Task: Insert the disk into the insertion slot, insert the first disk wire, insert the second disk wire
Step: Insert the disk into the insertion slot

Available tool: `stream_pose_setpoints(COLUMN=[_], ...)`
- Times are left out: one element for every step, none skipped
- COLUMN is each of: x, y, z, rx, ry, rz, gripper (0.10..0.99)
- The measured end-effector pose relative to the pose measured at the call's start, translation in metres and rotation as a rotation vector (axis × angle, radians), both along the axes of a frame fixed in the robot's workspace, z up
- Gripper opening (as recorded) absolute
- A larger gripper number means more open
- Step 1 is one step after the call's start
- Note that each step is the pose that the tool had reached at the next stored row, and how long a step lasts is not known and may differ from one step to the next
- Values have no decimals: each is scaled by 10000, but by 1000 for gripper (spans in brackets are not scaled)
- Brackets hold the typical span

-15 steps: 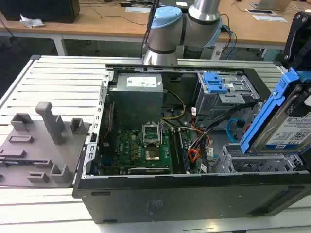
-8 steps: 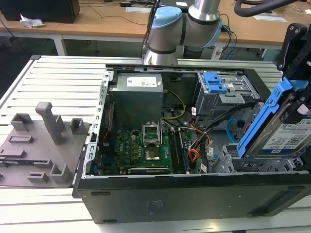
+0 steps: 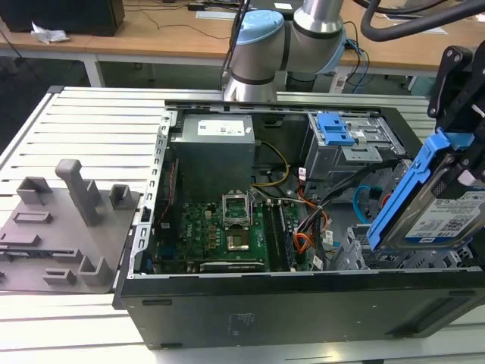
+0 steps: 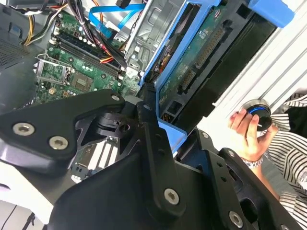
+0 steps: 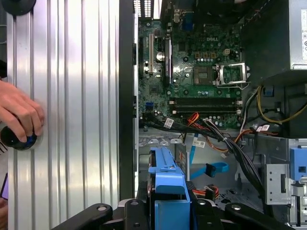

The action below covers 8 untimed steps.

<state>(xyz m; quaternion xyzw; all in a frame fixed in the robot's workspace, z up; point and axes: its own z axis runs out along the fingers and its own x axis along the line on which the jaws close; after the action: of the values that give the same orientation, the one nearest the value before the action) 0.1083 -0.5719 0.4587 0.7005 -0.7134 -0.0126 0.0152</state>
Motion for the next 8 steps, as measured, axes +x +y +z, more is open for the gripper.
stream_pose_setpoints(x=[0, 0, 0, 0, 0, 0, 1, 0], y=[0, 0, 0, 1, 2, 9, 29, 57], z=[-7, -18, -25, -37, -42, -48, -54, -58], rx=[1, 0, 0, 0, 1, 1, 1, -1], ry=[0, 0, 0, 0, 0, 0, 0, 0], rz=[0, 0, 0, 0, 0, 0, 1, 0], gripper=[369, 369, 369, 369, 369, 369, 369, 369])
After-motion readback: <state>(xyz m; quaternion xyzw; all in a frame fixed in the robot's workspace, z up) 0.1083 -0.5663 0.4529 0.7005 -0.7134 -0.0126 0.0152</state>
